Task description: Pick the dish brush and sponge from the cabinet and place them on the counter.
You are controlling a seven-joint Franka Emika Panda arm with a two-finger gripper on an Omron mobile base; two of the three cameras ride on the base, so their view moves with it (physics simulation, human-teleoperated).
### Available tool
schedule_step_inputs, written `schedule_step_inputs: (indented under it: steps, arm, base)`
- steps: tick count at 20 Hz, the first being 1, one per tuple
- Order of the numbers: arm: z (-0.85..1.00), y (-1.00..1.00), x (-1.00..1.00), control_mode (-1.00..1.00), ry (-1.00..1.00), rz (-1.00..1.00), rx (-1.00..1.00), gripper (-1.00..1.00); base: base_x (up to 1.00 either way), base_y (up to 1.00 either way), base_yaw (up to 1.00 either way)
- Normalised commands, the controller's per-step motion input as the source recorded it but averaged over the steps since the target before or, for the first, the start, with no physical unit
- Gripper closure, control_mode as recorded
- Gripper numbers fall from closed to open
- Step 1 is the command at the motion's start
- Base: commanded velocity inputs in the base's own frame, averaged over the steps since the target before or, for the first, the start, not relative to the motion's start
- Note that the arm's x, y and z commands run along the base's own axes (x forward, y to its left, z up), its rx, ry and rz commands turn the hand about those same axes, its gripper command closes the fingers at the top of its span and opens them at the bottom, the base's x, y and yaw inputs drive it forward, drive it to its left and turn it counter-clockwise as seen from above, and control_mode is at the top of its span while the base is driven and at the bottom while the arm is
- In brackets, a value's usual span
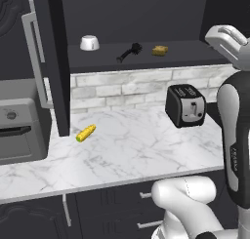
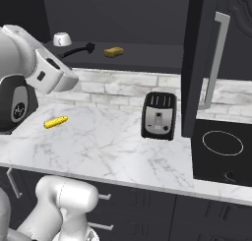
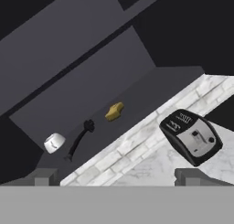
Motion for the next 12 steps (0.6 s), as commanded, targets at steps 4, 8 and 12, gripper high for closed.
schedule_step_inputs:
  steps: [4, 8, 12]
  arm:
    - [-0.01, 0.00, 0.36, -1.00, 0.02, 0.01, 0.04, -1.00]
    - [-0.08, 0.00, 0.35, -1.00, 0.03, 0.01, 0.00, -1.00]
    - [-0.08, 0.00, 0.33, -1.00, 0.02, 0.01, 0.00, -1.00]
  base:
    - [0.00, 0.00, 0.00]
    - [0.00, 0.00, 0.00]
    - [0.00, 0.00, 0.00]
